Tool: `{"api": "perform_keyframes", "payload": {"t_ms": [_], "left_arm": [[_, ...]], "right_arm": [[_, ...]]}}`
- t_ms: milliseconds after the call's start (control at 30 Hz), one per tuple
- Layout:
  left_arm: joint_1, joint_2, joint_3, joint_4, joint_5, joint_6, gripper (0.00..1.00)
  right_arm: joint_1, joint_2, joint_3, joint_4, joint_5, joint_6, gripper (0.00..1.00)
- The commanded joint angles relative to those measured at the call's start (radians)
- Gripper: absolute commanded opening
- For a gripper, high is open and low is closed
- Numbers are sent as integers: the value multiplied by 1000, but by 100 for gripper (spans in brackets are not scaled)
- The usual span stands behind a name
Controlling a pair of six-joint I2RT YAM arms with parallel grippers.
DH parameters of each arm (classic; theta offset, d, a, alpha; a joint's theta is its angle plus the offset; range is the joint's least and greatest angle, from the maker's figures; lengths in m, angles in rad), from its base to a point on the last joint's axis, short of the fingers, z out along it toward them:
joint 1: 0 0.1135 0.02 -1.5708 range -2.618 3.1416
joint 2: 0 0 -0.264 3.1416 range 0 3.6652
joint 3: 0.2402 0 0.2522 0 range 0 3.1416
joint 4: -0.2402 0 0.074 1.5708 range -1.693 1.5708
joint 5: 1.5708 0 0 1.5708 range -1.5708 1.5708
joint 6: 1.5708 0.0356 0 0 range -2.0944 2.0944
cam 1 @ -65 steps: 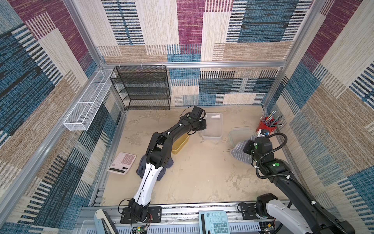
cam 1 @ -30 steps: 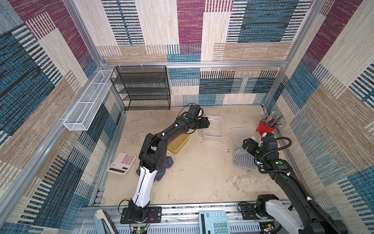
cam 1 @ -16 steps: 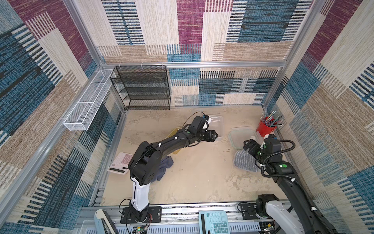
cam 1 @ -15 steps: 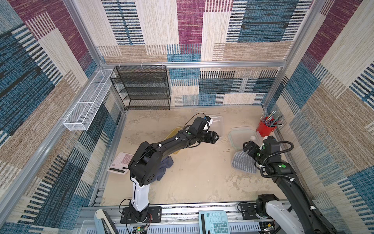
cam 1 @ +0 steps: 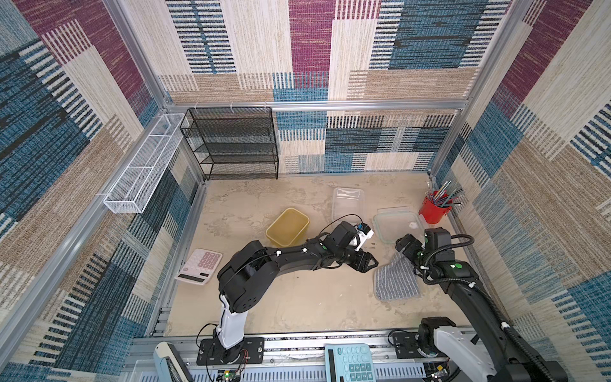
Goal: Wipe the insides of the lunch boxes
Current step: Place the cleaning item at the center of the board.
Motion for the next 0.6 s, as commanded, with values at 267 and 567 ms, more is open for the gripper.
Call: {"api": "perform_keyframes", "payload": {"t_ms": [267,567], "left_arm": [[2,-198,-132,54,-292,70,80],[131,-481,-274,-103,-619,134,100]], "right_arm": [[1,-155,-25,221,-85,-63,98],[237,72,-37,610,-149,13,100]]}}
